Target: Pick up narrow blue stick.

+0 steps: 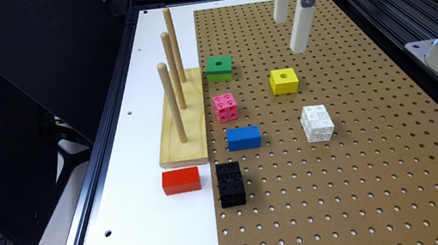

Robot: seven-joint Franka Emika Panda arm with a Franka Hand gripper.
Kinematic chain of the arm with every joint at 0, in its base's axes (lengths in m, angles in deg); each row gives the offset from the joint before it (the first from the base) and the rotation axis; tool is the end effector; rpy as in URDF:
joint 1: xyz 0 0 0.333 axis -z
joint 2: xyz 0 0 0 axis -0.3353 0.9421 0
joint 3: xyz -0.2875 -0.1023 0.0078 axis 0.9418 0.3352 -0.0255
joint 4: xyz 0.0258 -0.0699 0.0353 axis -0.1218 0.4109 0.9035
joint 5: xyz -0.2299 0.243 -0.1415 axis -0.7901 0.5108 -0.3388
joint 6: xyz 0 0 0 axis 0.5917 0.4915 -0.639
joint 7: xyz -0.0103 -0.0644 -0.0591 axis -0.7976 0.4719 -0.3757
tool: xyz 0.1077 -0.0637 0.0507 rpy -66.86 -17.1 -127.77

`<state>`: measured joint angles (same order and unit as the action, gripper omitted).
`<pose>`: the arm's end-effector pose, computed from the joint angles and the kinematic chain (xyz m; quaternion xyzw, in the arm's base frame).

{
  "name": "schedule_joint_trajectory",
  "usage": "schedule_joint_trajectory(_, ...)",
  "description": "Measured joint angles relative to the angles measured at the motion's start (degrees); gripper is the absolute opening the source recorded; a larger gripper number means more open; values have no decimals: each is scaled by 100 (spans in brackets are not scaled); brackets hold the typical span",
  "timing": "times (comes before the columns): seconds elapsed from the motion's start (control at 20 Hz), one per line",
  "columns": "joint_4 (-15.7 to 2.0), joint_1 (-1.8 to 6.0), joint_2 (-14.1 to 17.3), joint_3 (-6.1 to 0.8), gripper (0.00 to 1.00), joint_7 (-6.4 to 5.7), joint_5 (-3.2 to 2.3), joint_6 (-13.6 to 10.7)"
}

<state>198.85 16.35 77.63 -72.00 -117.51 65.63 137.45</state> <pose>0.4257 0.0801 0.3390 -0.9282 0.3717 -0.0137 0.0107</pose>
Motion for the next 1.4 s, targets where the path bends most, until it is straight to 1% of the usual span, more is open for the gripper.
schedule_joint_trajectory(0.15, -172, 0, 187, -28, 100, -22, 0, 0)
schedule_joint_trajectory(0.3, -288, 0, 308, -46, 100, -35, 0, 0)
schedule_joint_trajectory(0.45, -347, 0, 361, -56, 100, -41, 0, 0)
schedule_joint_trajectory(0.55, -381, 0, 389, -78, 100, -56, 0, 0)
schedule_joint_trajectory(0.8, -478, -1, 465, -218, 100, -211, 0, 0)
schedule_joint_trajectory(0.95, -580, -1, 542, -300, 100, -297, 0, 0)
schedule_joint_trajectory(1.1, -705, -1, 665, -353, 100, -357, 0, 0)
schedule_joint_trajectory(1.2, -774, 0, 740, -358, 100, -362, 0, 0)
schedule_joint_trajectory(1.3, -799, 1, 793, -358, 100, -362, 0, 4)
schedule_joint_trajectory(1.4, -805, 1, 916, -359, 100, -363, 0, 91)
